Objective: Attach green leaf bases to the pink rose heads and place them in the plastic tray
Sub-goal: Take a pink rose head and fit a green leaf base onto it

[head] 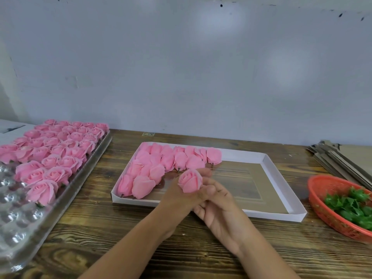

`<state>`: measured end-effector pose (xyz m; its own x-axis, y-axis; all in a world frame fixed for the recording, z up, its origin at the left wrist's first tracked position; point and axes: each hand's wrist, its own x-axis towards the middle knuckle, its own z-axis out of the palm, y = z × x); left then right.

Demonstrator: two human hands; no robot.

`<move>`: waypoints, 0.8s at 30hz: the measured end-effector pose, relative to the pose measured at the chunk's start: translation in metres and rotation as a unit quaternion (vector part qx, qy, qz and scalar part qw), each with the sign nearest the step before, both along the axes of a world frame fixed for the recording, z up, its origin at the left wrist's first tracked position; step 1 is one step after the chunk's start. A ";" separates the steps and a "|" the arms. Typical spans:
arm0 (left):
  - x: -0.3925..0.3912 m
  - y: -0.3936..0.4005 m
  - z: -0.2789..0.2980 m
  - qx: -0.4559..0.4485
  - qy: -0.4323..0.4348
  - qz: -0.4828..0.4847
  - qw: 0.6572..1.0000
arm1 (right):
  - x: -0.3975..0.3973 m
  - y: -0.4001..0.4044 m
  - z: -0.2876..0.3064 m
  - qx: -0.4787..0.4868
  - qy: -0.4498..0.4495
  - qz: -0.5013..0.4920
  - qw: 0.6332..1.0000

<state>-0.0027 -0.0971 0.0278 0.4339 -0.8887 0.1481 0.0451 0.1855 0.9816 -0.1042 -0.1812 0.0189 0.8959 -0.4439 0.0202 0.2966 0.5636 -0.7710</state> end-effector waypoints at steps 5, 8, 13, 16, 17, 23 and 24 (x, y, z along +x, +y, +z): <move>-0.005 0.002 0.000 0.013 0.004 0.033 0.999 | -0.001 0.005 0.001 -0.019 -0.017 0.073 0.997; -0.007 0.002 0.000 0.007 0.012 0.027 1.000 | -0.001 0.005 0.002 -0.012 -0.028 0.079 0.996; -0.006 0.002 0.001 0.004 0.029 0.037 0.999 | -0.002 0.003 0.000 0.100 0.014 0.084 0.991; -0.005 0.002 0.001 0.007 0.025 0.043 0.999 | -0.002 0.004 0.000 0.097 0.034 0.085 0.991; -0.005 0.002 0.001 0.004 0.031 0.050 0.998 | -0.002 0.005 0.000 0.075 0.041 0.079 0.993; -0.003 0.003 0.002 0.028 0.049 0.068 0.996 | 0.000 0.011 0.000 -0.028 0.058 0.063 0.996; -0.004 0.004 0.002 0.028 0.052 0.062 0.996 | -0.001 0.012 0.000 -0.023 0.068 0.076 0.995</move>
